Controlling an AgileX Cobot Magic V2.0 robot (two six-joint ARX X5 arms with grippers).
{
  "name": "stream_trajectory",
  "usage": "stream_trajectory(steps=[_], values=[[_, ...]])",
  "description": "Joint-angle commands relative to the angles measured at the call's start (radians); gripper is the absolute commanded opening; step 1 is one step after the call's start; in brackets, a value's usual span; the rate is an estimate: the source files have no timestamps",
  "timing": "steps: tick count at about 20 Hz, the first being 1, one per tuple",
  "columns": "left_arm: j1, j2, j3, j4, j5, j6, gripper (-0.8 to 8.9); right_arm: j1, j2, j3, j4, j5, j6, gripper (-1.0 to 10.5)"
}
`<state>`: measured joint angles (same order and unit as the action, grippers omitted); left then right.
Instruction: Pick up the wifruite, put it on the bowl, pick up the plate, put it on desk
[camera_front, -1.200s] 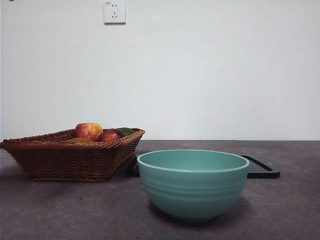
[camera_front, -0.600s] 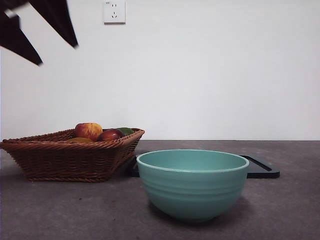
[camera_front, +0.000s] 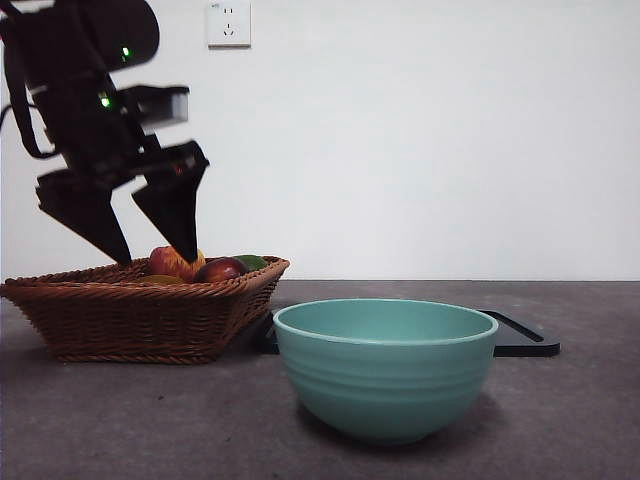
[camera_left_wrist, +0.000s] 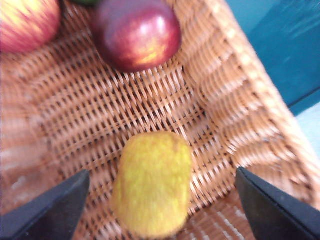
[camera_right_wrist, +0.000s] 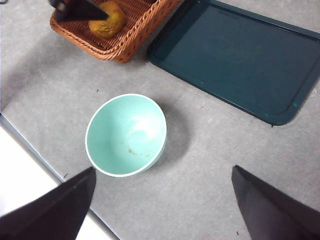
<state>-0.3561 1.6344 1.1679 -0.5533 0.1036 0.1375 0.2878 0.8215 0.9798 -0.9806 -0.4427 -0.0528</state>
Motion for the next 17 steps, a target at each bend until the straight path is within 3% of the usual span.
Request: stream_trajectory(steps=[1,5,10,13,17], values=[[-0.005,0.055,0.021,0.023,-0.001,0.012,4.63,0.005,0.008,0.018,0.007,-0.003,0.002,4.3],[-0.005,0.116,0.021,0.026,-0.002,0.011,4.37,0.005,0.008,0.018,0.007,-0.003,0.001,4.3],[-0.005,0.118,0.021,0.014,-0.002,0.000,2.09,0.005,0.008,0.018,0.007,-0.003,0.001,4.3],[-0.005,0.081,0.021,-0.003,0.000,-0.006,2.09,0.005,0.007,0.018,0.007,-0.003,0.002,4.3],[-0.032,-0.122,0.021,-0.031,0.034,-0.035,2.10,0.005,0.008,0.018,0.007,-0.003,0.002,4.3]])
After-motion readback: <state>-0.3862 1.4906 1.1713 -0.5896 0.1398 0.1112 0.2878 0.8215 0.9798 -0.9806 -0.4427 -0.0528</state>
